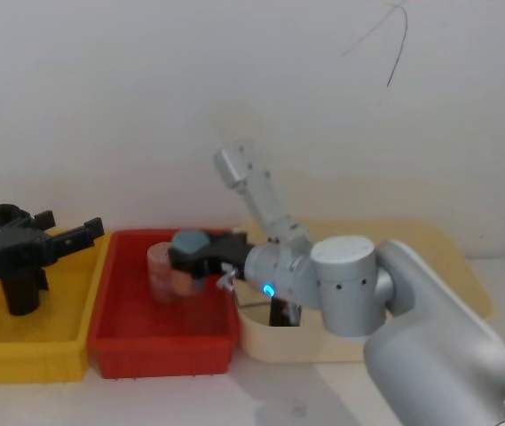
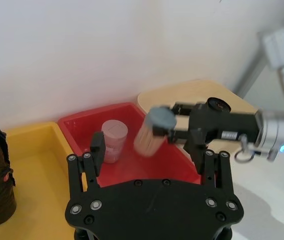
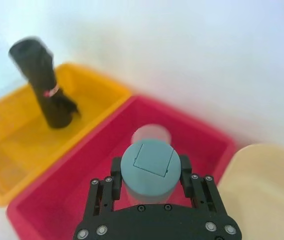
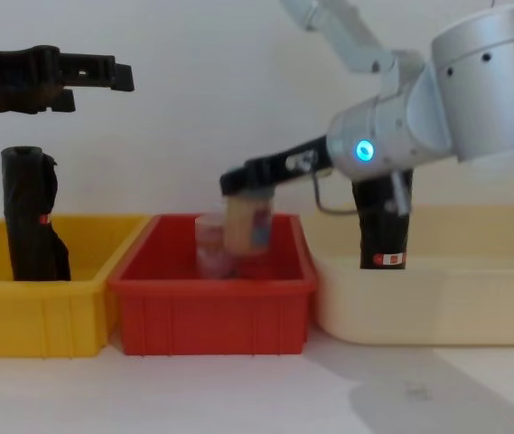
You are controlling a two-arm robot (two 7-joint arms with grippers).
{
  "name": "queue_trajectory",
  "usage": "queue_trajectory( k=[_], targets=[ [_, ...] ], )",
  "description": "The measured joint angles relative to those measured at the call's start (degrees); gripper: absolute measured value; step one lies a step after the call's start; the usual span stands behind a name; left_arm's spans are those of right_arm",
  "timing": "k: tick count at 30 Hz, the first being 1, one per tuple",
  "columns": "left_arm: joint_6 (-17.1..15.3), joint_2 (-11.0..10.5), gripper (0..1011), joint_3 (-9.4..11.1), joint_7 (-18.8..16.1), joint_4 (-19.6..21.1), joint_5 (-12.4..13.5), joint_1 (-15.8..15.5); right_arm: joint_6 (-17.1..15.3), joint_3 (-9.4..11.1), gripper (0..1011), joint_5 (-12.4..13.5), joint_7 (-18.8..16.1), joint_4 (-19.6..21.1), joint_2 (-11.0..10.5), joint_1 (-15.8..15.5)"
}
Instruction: Pick up the garbage bag with the one hand and transfer it to the other hand.
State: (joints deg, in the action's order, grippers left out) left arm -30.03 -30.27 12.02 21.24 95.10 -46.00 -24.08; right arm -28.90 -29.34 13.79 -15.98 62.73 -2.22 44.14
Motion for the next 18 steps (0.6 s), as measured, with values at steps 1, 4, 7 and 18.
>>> queue_trajectory(
  k=[1, 4, 7, 18],
  targets=[
    [0.00, 0.00, 1001, 0.00, 0.00, 0.00, 0.00, 0.00, 0.03, 0.25, 664, 0.00, 0.15, 0.25, -0.09, 0.07],
    [0.00, 0.00, 1001, 0.00, 0.00, 0.00, 0.00, 0.00, 0.15, 1.58, 664, -0.03, 0.74, 1.55, -0.79, 0.76],
    [0.00, 0.00, 1000, 0.00, 0.00, 0.00, 0.00, 0.00, 0.23, 2.67, 664, -0.12, 1.24, 2.44, -1.53, 1.42],
    [0.00, 0.00, 1001, 0.00, 0.00, 0.00, 0.00, 0.00, 0.70, 6.07, 761, -0.84, 2.39, 4.68, -4.22, 2.85]
  ],
)
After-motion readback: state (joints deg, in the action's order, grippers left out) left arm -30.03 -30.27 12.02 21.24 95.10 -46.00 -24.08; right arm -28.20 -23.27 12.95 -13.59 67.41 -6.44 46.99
